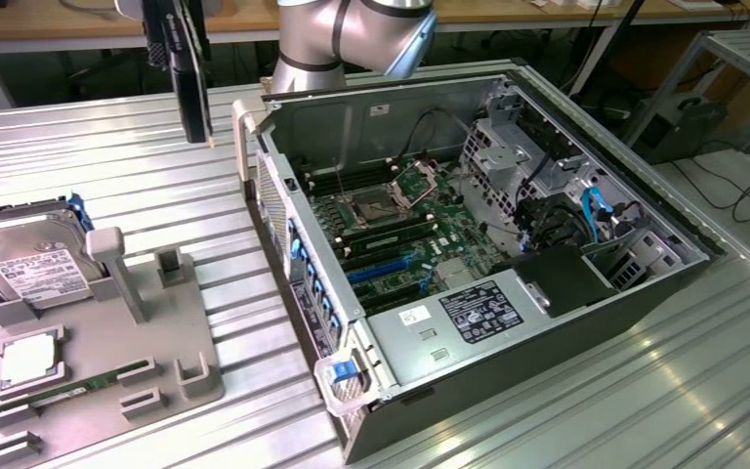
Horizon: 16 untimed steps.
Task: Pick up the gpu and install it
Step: 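Pick up the gpu and move the gpu toward the slot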
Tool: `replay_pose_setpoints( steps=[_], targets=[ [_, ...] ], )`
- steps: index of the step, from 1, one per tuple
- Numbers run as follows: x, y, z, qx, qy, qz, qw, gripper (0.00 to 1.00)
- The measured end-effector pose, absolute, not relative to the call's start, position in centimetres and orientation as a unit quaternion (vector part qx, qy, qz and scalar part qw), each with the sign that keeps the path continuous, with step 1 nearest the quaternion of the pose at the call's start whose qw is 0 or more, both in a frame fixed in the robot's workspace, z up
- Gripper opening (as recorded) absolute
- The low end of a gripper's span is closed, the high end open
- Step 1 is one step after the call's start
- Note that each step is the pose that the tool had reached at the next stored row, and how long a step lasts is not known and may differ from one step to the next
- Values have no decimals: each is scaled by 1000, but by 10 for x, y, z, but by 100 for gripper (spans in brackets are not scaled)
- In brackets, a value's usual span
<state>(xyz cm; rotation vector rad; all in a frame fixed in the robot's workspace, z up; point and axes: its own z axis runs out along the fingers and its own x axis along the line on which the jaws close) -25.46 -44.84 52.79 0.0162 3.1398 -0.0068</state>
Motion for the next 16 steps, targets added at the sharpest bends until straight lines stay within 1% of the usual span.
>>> replay_pose_setpoints(
  steps=[16],
  targets=[
    [-246,-448,528,5,1000,-2,1,27]
  ],
)
